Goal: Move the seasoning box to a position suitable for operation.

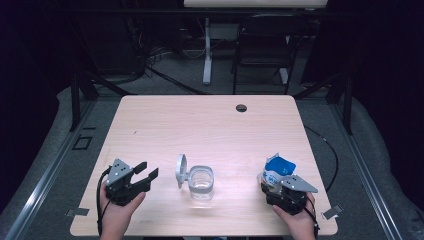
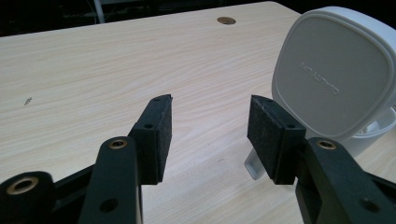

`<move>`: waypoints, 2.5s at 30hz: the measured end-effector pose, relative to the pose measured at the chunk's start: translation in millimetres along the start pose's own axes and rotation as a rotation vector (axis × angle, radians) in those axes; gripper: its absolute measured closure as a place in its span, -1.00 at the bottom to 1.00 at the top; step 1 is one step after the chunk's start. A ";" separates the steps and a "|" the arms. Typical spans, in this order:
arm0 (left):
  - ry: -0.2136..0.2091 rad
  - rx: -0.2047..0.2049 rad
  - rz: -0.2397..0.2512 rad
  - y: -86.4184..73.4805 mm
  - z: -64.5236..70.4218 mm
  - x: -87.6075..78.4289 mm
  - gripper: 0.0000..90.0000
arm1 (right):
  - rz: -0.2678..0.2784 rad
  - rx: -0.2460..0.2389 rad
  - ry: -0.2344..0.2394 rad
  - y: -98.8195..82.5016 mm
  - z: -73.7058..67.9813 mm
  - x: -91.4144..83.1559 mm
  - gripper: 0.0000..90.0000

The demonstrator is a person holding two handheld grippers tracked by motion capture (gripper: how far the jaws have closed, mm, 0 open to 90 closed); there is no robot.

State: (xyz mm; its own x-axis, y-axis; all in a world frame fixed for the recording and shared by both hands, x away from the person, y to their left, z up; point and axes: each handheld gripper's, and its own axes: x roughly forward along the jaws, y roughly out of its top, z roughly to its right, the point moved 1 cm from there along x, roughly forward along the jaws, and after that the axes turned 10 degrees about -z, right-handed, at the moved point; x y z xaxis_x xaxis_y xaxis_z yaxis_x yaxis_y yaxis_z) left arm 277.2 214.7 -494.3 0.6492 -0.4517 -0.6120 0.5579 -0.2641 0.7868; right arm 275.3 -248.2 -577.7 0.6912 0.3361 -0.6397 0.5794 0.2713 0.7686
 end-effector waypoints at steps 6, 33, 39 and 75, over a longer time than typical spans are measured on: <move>0.000 -0.001 -0.001 -0.4 -0.2 0.5 0.12 | -0.008 0.012 0.011 -3.0 1.2 5.5 -0.25; 0.002 0.000 -0.004 -1.0 -0.7 1.5 0.12 | -0.014 0.002 0.011 -3.6 3.2 6.5 -0.19; 0.004 0.004 -0.006 -1.1 -0.5 1.9 0.12 | -0.010 -0.005 0.014 -3.9 3.6 6.8 -0.18; 0.005 0.001 -0.010 -2.3 -0.4 3.8 0.12 | 0.011 -0.014 0.014 -6.8 3.4 8.8 -0.17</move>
State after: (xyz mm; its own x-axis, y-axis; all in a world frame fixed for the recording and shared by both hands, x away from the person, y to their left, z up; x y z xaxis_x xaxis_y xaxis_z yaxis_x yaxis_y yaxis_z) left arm 278.6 213.9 -498.5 0.6462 -0.4448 -0.6201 0.5640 -0.2691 0.7807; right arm 278.9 -250.2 -588.5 0.6913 0.3518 -0.6312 0.5659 0.2797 0.7756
